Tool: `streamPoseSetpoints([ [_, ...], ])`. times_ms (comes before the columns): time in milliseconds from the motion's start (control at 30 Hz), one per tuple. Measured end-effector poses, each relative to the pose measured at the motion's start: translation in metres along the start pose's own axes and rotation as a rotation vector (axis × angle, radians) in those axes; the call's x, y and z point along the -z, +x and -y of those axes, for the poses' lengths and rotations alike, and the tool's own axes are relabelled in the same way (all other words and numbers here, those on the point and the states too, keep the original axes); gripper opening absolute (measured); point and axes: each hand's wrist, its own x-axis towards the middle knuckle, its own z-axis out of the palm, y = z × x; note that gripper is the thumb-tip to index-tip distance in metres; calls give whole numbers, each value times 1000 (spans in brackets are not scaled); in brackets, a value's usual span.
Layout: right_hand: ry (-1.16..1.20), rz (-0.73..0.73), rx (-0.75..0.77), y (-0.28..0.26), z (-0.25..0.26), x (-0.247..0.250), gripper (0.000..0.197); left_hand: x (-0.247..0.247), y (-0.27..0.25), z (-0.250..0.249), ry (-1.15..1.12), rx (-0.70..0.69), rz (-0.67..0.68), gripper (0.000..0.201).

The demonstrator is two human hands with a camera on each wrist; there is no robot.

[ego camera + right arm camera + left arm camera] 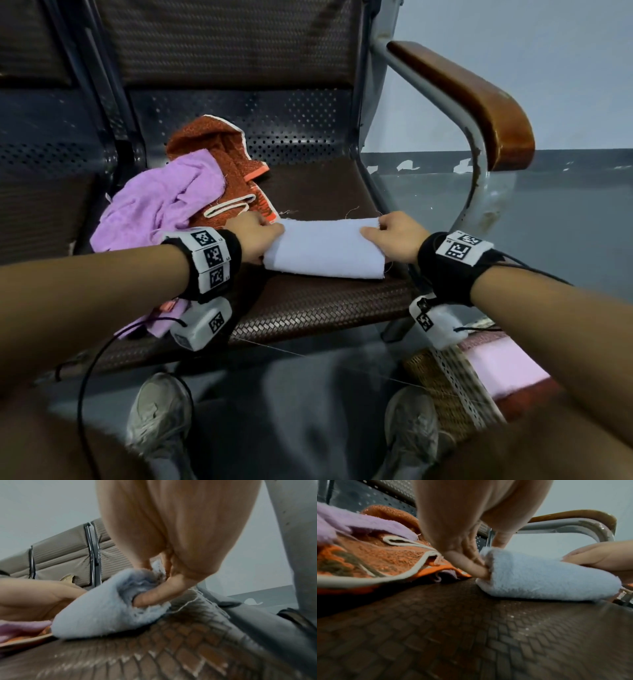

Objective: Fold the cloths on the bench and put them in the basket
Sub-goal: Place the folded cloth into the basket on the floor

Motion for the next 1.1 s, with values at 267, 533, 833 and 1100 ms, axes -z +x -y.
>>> streamPoseSetpoints([
  [267, -232, -9, -51, 8, 7, 3, 17, -13, -6, -14, -253, 221, 214, 58],
  [533, 271, 153, 265, -35, 26, 48, 79, -14, -49, -93, -353, -373, 243, 35],
  [833, 715, -246, 145, -109, -50, 129, 28, -97, -97, -180, -502, -440, 424, 63],
  [1100, 1088, -700, -371, -216, -223, 128, 21, -300, -161, -180, -77, -346, 1020, 31],
])
